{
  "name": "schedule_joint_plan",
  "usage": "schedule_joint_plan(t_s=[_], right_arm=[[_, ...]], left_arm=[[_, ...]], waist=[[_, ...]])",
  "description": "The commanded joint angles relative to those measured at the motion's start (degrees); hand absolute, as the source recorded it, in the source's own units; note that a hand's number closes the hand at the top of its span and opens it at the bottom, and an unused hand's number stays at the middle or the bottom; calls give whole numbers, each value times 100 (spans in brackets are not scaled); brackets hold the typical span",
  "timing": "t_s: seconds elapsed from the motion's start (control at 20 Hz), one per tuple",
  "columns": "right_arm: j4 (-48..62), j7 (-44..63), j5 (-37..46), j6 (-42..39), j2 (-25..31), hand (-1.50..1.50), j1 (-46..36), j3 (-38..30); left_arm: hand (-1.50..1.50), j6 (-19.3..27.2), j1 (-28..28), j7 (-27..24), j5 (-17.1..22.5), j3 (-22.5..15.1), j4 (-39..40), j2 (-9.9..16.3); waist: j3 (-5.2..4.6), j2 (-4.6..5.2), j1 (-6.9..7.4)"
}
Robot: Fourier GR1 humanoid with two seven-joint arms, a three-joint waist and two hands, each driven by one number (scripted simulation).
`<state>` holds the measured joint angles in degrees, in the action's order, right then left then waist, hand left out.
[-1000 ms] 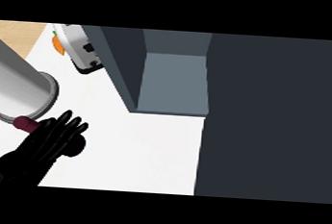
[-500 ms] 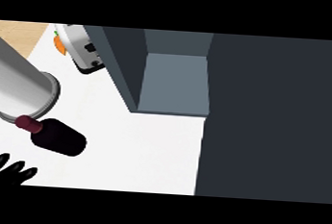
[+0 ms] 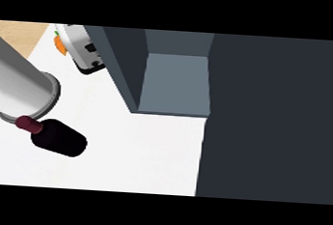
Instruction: Pick up the wine, place it into the cabinet and close the cabinet
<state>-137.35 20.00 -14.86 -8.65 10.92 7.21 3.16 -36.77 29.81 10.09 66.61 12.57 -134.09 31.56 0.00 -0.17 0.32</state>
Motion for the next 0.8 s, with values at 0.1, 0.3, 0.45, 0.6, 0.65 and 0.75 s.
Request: schedule_joint_plan(t_s=[0.1, 0.3, 0.45, 0.6, 0.65, 0.75], right_arm=[[-675, 632, 204, 391, -207, -150, -221, 328], [-650, 667, -286, 124, 64, -150, -230, -235], [-1011, 1149, -76, 442, -38, -150, -407, 73], [-963, 680, -9, 253, -163, -150, -11, 121], [-823, 821, -226, 202, 19, -150, -295, -122], [-856, 944, -153, 346, -12, -150, -333, -229]], left_arm=[[-150, -33, -123, 237, 405, 571, 291, 27], [-150, -64, -242, 404, 816, 1032, 640, 169], [-150, 397, -243, 626, 828, 1054, 155, 102], [-150, 156, -602, 671, 812, 1271, 714, 141], [-150, 528, -847, 803, 1085, 1367, 873, 453], [-150, 544, -882, 949, 1432, 1575, 816, 621]], waist=[[-3, 4, -11], [-1, 3, -34], [-1, -1, -31], [1, 1, -70], [2, 9, -78], [1, 5, -56]])
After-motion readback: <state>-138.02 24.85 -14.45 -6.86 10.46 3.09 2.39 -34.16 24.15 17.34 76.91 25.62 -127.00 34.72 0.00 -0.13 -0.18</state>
